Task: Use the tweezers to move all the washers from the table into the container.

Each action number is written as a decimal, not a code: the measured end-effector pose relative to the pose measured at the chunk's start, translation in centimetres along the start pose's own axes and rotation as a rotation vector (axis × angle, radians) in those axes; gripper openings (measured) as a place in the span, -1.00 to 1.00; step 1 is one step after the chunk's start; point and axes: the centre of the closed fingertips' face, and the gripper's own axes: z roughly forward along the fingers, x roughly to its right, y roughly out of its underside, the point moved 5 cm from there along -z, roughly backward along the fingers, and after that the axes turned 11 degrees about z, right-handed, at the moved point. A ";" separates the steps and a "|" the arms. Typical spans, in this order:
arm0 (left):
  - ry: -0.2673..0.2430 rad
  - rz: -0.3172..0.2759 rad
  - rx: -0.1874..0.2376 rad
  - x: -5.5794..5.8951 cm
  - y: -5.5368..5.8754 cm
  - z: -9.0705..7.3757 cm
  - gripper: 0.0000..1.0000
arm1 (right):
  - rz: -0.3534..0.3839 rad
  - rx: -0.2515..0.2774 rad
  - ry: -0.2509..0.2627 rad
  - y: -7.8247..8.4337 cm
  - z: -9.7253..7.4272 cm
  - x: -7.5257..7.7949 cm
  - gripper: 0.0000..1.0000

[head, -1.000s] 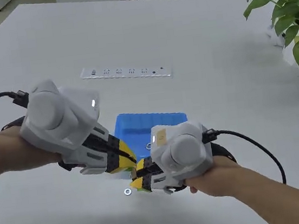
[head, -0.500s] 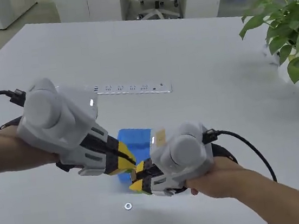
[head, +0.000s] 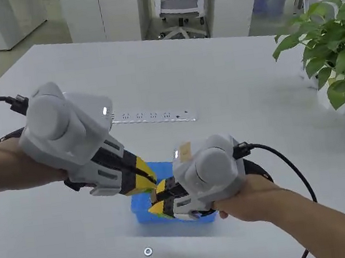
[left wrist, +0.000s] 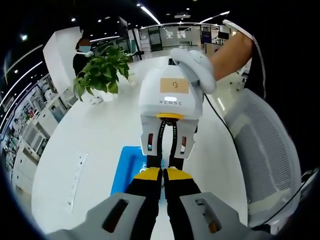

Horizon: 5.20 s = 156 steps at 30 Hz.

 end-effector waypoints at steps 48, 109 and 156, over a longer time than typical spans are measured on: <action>0.052 -0.039 0.005 -4.4 4.3 5.9 -0.88 | 0.089 -0.051 -0.024 4.9 3.0 5.7 -0.79; 0.033 -0.039 0.005 -4.2 4.0 5.0 -0.88 | 0.045 -0.072 -0.018 4.1 2.6 5.4 -0.77; -0.009 -0.031 -0.017 0.3 1.8 0.8 -0.88 | -0.012 -0.031 -0.016 0.9 1.5 0.3 -0.77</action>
